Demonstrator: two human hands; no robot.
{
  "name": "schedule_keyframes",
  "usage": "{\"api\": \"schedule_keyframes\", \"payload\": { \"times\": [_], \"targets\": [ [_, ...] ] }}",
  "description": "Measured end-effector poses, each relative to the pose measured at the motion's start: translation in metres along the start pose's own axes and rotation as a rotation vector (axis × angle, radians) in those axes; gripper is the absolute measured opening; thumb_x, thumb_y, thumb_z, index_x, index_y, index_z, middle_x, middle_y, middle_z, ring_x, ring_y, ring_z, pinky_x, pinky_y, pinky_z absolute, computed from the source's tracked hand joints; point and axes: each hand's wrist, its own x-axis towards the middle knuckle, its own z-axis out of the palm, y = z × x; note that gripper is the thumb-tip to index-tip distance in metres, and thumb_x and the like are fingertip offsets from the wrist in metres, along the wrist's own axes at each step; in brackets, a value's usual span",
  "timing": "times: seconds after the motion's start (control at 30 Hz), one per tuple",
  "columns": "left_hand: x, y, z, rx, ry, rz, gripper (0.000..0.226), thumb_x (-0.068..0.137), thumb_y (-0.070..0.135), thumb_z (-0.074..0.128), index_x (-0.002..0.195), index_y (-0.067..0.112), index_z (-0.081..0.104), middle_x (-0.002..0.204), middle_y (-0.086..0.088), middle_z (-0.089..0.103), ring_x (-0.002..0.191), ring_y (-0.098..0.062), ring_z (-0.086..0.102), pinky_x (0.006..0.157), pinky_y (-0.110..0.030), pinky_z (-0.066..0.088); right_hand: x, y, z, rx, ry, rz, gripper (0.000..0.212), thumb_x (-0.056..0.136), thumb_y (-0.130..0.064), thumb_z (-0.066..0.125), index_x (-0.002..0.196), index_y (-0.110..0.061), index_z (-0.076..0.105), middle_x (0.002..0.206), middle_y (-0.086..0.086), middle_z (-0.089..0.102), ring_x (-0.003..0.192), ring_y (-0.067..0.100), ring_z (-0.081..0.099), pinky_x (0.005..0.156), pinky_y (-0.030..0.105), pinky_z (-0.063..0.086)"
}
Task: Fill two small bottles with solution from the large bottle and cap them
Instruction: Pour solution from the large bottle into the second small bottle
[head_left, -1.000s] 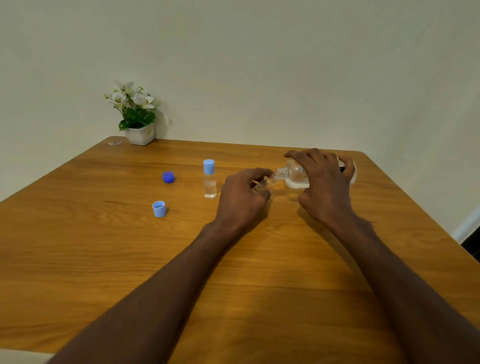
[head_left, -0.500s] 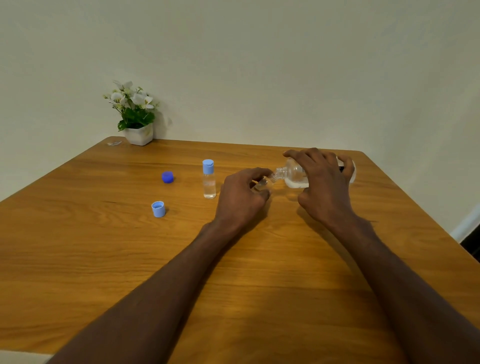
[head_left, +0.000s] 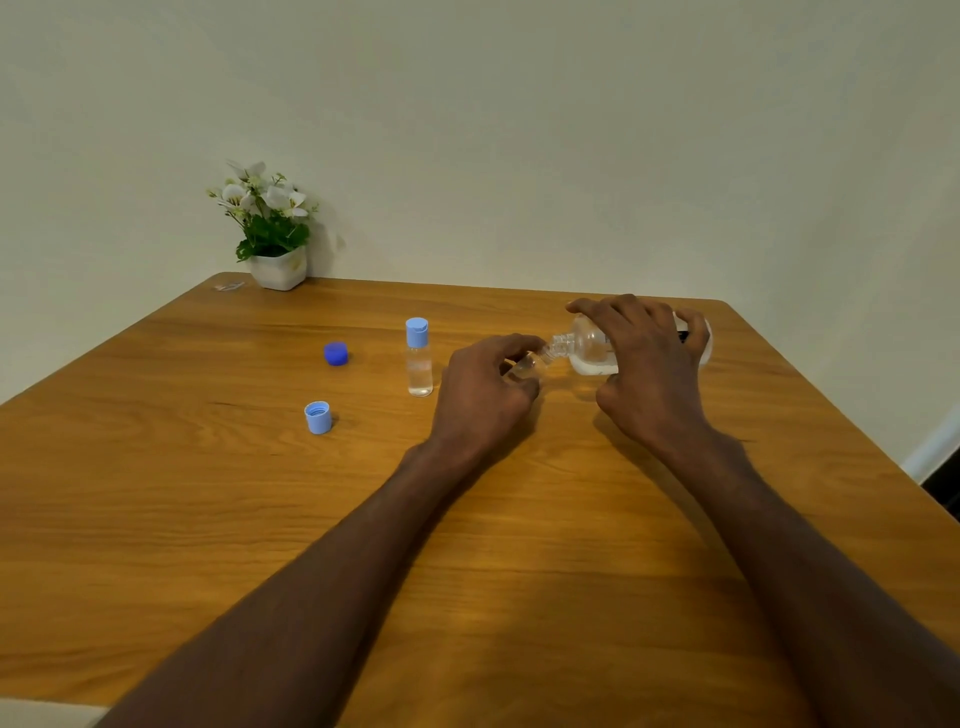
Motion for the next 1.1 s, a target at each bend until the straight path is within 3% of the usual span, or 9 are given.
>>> {"api": "schedule_keyframes", "payload": {
  "times": [0.1,0.3,1.1],
  "targets": [
    [-0.0005,0.0003,0.0002,0.004,0.0,-0.001,0.045,0.084,0.017,0.076,0.128,0.027,0.072,0.12,0.013,0.074,0.097,0.011,0.064,0.079,-0.008,0.05,0.0001,-0.0001,-0.0005,0.002,0.004,0.001,0.094,0.065,-0.006,0.082,0.146,-0.04,0.049,0.145,-0.006,0.054,0.14,0.023,0.041,0.116,0.053,0.016],
    [-0.0003,0.0016,0.0002,-0.001,-0.001,-0.008,0.045,0.084,0.016,0.076,0.128,0.027,0.072,0.12,0.013,0.074,0.097,0.008,0.064,0.083,-0.018,0.055,-0.0003,-0.0003,-0.0009,0.004,0.0,0.001,0.094,0.065,-0.006,0.082,0.146,-0.04,0.049,0.144,-0.007,0.054,0.14,0.022,0.042,0.117,0.053,0.017],
    [-0.0004,0.0002,0.0,-0.014,0.008,0.0,0.04,0.088,0.024,0.072,0.128,0.027,0.072,0.119,0.013,0.075,0.097,0.008,0.066,0.08,-0.015,0.054,0.0007,-0.0008,0.0001,0.009,-0.002,-0.001,0.093,0.066,-0.006,0.083,0.146,-0.04,0.049,0.145,-0.007,0.053,0.141,0.023,0.041,0.117,0.053,0.016]
  ]
}}
